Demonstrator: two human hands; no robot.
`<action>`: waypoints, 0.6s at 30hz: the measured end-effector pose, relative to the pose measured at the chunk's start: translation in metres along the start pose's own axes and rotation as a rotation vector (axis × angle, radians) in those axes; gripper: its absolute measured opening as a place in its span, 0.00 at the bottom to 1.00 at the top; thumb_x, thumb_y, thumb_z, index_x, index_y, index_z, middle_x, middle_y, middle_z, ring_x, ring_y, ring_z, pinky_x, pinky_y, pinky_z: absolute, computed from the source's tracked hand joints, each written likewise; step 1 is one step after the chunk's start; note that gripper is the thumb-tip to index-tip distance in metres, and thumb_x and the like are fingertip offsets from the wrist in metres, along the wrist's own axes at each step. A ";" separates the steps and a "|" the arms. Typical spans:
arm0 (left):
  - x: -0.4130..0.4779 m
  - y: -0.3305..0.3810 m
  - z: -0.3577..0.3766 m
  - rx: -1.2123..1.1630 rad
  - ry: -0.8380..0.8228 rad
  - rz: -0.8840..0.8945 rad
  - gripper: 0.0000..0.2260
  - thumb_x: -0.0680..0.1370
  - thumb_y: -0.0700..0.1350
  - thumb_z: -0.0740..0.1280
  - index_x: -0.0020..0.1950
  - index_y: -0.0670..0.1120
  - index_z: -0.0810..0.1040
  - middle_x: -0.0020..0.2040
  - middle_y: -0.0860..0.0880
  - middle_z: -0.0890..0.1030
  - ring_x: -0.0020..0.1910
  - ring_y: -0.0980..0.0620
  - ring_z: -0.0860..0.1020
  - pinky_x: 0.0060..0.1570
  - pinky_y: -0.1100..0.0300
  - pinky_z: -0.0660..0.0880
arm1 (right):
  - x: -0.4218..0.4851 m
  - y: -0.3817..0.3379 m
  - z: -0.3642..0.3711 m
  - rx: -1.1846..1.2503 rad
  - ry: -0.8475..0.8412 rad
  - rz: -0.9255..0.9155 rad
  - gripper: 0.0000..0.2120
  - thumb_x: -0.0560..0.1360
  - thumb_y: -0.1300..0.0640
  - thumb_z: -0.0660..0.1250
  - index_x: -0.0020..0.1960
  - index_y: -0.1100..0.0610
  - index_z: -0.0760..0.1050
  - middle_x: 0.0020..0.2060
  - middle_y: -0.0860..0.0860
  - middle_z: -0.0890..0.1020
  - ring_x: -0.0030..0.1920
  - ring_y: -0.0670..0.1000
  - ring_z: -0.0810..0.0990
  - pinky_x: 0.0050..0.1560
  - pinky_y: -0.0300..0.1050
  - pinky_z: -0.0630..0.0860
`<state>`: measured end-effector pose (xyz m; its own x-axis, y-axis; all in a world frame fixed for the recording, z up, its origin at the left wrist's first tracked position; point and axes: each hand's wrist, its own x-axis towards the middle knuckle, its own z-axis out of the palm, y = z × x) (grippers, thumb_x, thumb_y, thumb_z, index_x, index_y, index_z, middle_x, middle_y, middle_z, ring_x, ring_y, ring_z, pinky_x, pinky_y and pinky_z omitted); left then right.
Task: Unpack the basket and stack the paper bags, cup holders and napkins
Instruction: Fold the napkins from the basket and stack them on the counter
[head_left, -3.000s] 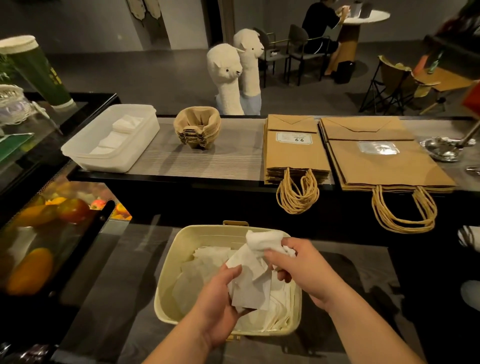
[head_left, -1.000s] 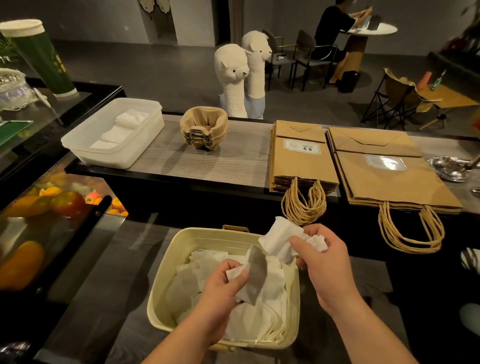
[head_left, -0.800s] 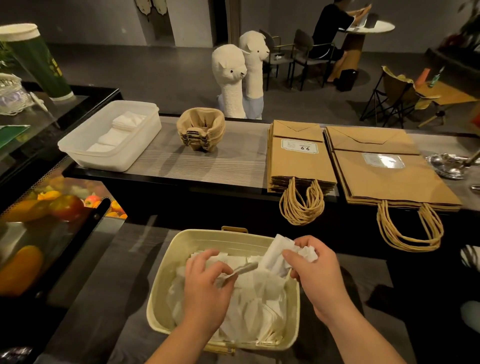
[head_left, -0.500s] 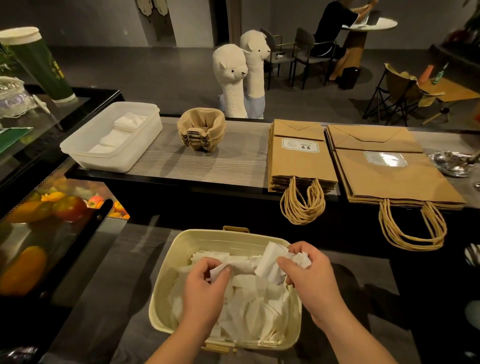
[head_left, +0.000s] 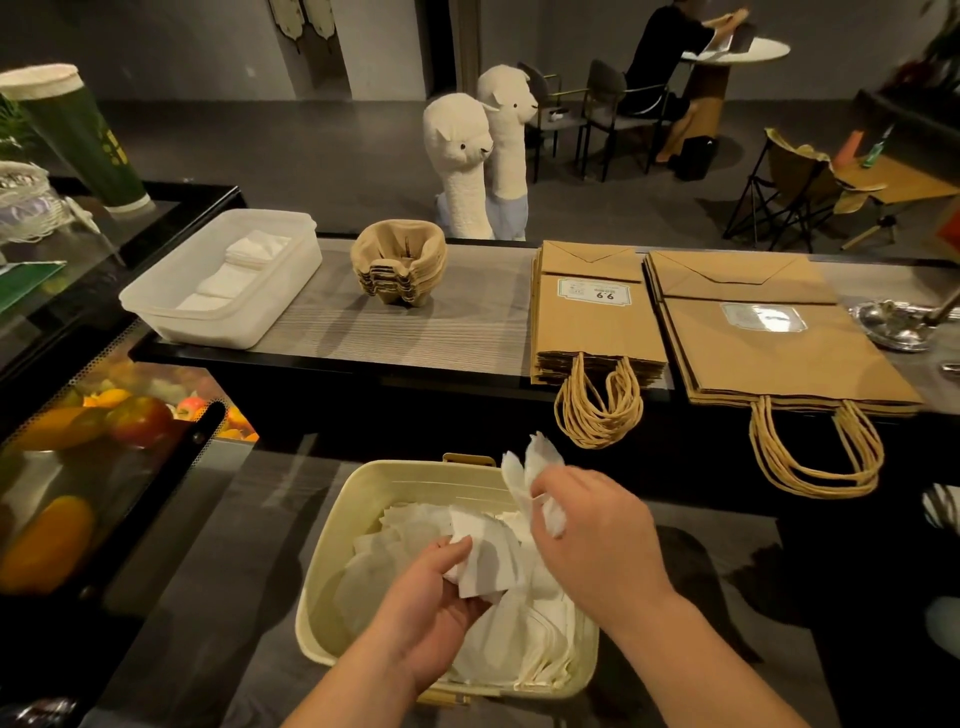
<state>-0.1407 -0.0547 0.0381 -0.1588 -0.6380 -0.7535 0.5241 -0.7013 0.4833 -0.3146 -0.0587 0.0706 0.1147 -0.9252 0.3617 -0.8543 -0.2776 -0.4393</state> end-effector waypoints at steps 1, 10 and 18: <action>-0.002 -0.001 0.002 -0.011 -0.019 -0.011 0.14 0.83 0.38 0.63 0.67 0.34 0.74 0.54 0.33 0.83 0.47 0.38 0.80 0.54 0.43 0.79 | -0.002 -0.005 0.004 -0.027 -0.035 -0.083 0.11 0.67 0.58 0.76 0.44 0.49 0.76 0.35 0.43 0.78 0.35 0.47 0.77 0.32 0.41 0.76; -0.009 0.003 -0.005 -0.196 -0.243 -0.041 0.25 0.67 0.40 0.71 0.64 0.36 0.81 0.57 0.37 0.81 0.51 0.39 0.80 0.49 0.48 0.79 | -0.026 -0.011 0.002 0.238 -0.255 -0.123 0.19 0.74 0.38 0.66 0.62 0.42 0.78 0.54 0.37 0.82 0.55 0.40 0.79 0.56 0.38 0.77; -0.013 0.012 -0.002 -0.138 -0.495 0.027 0.37 0.55 0.42 0.85 0.63 0.37 0.83 0.62 0.31 0.81 0.55 0.32 0.83 0.55 0.41 0.82 | -0.020 -0.011 -0.028 1.569 -0.059 0.791 0.21 0.71 0.62 0.65 0.63 0.51 0.75 0.47 0.59 0.85 0.43 0.58 0.81 0.43 0.53 0.73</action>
<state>-0.1314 -0.0541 0.0527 -0.5033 -0.7526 -0.4246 0.6337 -0.6555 0.4108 -0.3215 -0.0294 0.0912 -0.0021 -0.9464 -0.3230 0.5384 0.2711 -0.7979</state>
